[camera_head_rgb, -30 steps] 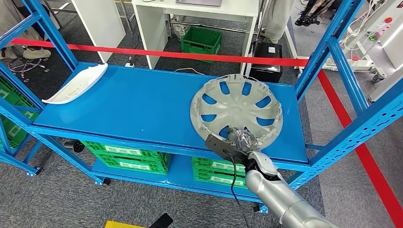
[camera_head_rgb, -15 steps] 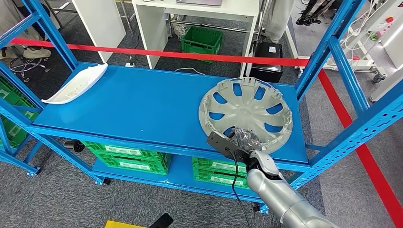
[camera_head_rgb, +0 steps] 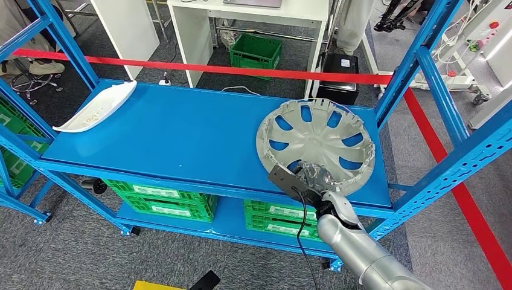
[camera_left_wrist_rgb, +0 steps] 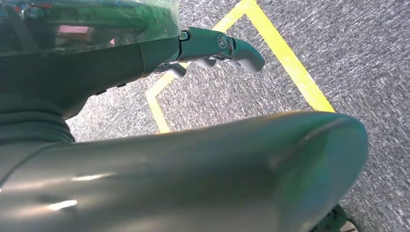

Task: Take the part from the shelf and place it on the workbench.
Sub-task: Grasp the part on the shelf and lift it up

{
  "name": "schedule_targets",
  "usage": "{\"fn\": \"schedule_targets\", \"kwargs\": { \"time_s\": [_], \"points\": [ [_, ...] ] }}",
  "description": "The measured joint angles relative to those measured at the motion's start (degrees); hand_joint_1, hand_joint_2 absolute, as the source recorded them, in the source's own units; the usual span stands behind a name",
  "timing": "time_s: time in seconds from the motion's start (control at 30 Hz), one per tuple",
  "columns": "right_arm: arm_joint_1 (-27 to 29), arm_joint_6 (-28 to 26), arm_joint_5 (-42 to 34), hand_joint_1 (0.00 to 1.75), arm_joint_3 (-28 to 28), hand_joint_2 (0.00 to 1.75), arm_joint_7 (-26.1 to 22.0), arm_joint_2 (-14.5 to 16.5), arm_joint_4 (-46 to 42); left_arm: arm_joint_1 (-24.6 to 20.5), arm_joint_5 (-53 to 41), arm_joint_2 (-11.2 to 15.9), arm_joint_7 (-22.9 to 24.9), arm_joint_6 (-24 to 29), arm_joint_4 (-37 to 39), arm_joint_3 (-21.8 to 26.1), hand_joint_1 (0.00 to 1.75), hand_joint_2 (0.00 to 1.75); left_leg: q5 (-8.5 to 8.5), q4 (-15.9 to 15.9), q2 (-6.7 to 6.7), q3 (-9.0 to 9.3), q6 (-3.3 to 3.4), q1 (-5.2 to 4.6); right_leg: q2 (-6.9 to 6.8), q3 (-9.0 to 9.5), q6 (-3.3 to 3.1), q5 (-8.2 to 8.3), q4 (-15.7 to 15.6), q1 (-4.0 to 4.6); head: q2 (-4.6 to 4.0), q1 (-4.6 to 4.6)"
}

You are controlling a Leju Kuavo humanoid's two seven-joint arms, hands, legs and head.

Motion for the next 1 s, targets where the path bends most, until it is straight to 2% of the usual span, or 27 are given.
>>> {"fn": "schedule_targets", "kwargs": {
  "time_s": [0.37, 0.67, 0.8, 1.0],
  "points": [
    [0.4, -1.6, -2.7, 1.75, -1.5, 1.75, -2.8, -0.4, -2.1, 0.4, 0.0, 0.0, -0.4, 0.0, 0.0, 0.9, 0.00, 0.00, 0.00, 0.0, 0.01, -0.03, 0.00, 0.00, 0.04, -0.02, 0.00, 0.00, 0.0, 0.00, 0.00, 0.00],
    [1.2, -1.3, -15.0, 1.75, -4.7, 1.75, -9.1, -1.8, -14.1, 1.0, 0.3, 0.3, -1.3, 0.3, 0.0, 1.0, 0.00, 0.00, -0.01, 0.0, 0.09, -0.06, -0.01, 0.00, 0.09, -0.09, -0.01, 0.00, 0.0, 0.01, 0.00, 0.00],
    [1.5, 0.0, -20.9, 1.75, -5.7, 1.75, -12.2, -2.5, -21.5, 1.0, 0.1, 0.4, -1.1, 0.4, 0.0, 1.0, 0.00, 1.75, -0.01, 0.0, 0.09, -0.14, -0.01, 0.01, 0.10, -0.18, -0.02, 0.00, 0.0, 0.01, 0.00, 0.00],
    [1.5, 2.7, -28.8, 1.75, -6.1, 1.75, -16.0, -3.4, -32.4, 1.0, 0.0, 0.6, -0.9, 0.5, 0.0, 1.0, 0.00, 1.75, -0.01, 0.0, 0.07, -0.34, -0.01, 0.01, 0.05, -0.36, -0.01, 0.00, 0.0, 0.01, 0.00, 0.01]
  ]
}}
